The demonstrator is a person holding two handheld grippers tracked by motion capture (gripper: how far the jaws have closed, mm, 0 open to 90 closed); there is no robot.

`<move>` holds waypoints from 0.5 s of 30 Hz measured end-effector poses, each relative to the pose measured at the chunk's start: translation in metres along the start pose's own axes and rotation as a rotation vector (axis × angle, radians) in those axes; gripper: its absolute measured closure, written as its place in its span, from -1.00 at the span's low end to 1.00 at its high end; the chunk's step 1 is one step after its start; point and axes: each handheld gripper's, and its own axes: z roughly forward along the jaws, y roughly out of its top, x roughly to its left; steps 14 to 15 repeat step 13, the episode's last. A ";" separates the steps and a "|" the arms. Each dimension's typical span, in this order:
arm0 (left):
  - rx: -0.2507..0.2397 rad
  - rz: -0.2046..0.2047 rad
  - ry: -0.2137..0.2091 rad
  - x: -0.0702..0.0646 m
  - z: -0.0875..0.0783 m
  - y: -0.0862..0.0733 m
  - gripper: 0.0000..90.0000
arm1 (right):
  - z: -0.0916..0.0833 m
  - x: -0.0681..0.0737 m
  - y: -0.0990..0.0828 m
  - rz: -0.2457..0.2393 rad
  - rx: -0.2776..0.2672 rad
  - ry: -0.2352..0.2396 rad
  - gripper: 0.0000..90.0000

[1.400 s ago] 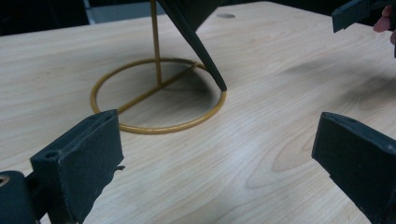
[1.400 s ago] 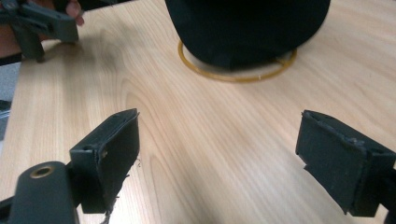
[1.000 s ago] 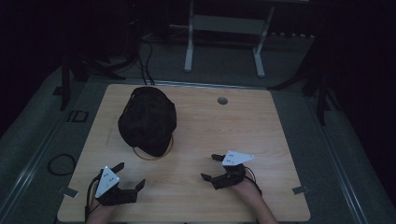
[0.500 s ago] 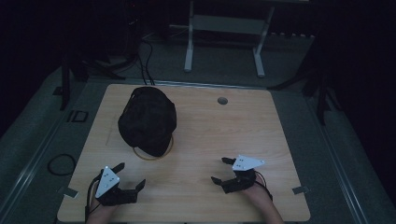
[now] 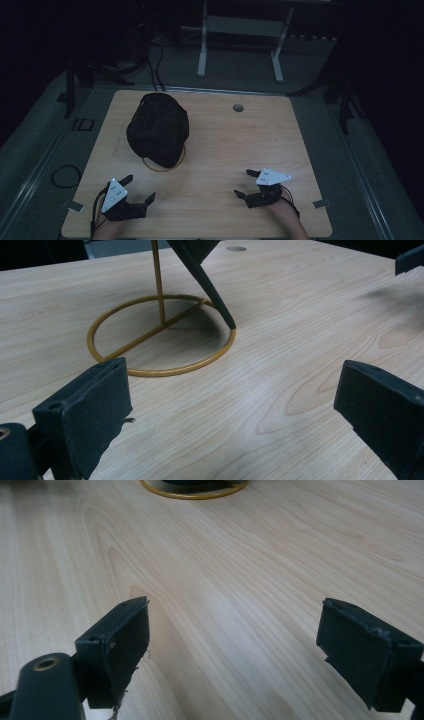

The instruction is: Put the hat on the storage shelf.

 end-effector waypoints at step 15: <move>0.001 -0.002 -0.002 0.000 -0.001 -0.001 -0.95 | -0.005 -0.012 -0.007 0.052 -0.017 -0.030 -0.70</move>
